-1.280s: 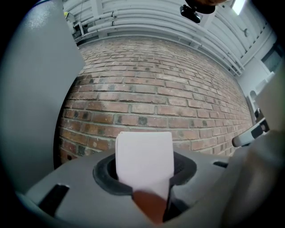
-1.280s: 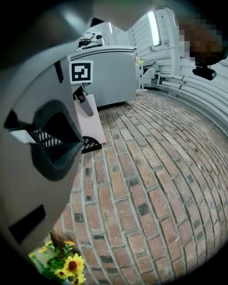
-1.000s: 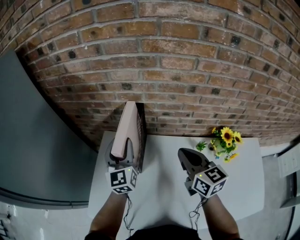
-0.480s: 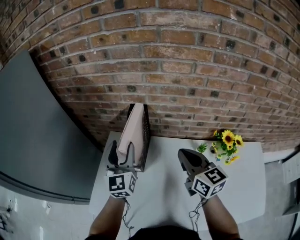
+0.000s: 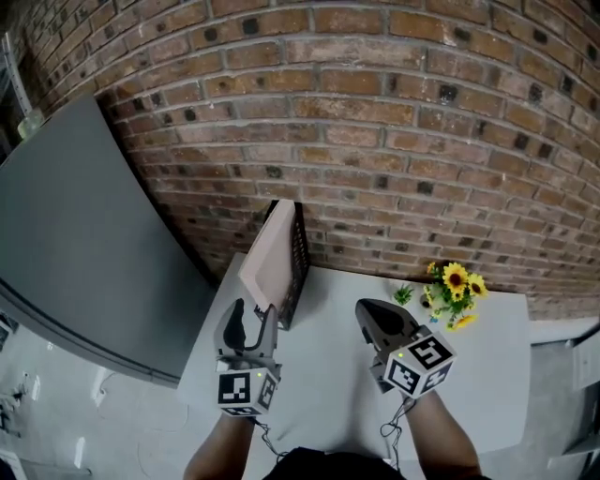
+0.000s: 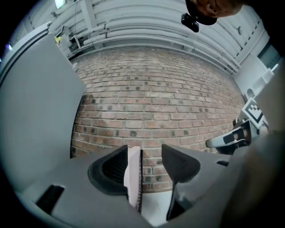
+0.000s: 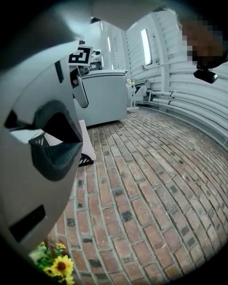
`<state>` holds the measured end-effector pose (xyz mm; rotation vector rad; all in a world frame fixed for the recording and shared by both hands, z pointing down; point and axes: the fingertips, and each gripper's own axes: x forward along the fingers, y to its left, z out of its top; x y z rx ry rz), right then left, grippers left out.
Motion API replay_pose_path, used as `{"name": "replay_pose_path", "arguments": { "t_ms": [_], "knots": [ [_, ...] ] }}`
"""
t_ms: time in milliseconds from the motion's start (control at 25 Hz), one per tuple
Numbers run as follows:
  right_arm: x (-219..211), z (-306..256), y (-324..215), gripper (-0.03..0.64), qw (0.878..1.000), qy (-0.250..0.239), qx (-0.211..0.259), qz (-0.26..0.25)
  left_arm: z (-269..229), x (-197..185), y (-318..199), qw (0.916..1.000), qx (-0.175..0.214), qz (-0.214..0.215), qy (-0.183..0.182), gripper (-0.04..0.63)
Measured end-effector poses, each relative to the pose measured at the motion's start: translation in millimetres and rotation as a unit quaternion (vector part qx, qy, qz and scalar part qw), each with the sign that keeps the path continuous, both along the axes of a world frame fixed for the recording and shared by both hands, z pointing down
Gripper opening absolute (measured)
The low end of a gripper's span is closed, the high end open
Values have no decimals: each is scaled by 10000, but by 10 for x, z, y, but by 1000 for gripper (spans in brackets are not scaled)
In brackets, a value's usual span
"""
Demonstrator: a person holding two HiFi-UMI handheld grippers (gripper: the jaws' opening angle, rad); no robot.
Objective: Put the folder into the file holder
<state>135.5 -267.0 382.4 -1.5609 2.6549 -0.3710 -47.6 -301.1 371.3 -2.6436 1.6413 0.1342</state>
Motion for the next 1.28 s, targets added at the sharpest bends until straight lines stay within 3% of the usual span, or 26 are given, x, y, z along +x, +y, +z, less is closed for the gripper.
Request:
{"name": "replay_pose_path", "arguments": {
  "t_ms": [120,440,800,1280],
  "knots": [
    [44,-46,173,3,9999,13,56,-138,31,94,286,9998,-184,13,-15,215],
    [214,-158,741,3,9982,156,233,-536,14,395,1085,9991,-370,-105,-160,17],
    [206,-47,1257,3,9949,86,185,-992,129,454,1881,9965,-711,-320,-311,6],
    [-266,248,1537,3,9915,-6,-85,-1297,414,182,2302,9918,-1235,-287,-143,6]
  ]
}}
